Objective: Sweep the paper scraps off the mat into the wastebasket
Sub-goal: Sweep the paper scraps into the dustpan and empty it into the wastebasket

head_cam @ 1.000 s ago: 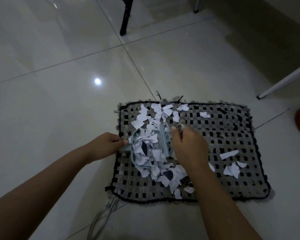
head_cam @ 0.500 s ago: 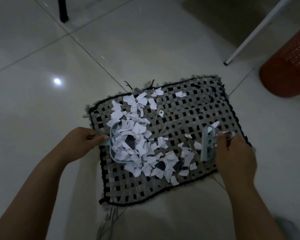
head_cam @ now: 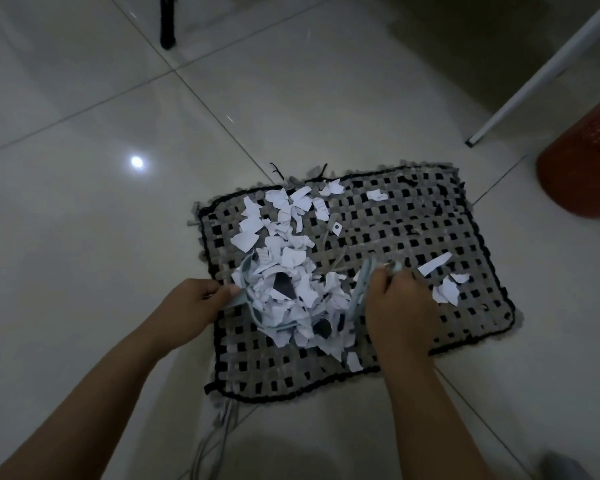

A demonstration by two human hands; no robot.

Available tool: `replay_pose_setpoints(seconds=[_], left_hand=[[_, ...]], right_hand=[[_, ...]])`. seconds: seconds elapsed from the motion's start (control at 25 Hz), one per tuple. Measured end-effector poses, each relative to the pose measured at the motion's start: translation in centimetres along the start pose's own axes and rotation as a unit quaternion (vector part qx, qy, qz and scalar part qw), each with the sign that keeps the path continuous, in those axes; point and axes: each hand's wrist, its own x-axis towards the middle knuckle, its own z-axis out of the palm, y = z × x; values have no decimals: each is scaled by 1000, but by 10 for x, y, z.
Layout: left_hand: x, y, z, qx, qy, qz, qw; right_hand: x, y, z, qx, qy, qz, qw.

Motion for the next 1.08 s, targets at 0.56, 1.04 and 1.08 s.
replay_pose_setpoints(seconds=[0.56, 1.04, 1.08], left_hand=[[-20, 26, 3, -112, 8, -54, 992], [-24, 133, -1, -136, 53, 6, 989], [-24, 142, -2, -143, 54, 11, 988]], right_hand=[[-11, -54, 15, -98, -72, -309, 943], [50, -53, -82, -122, -104, -389, 907], [60, -55, -91, -124, -111, -400, 901]])
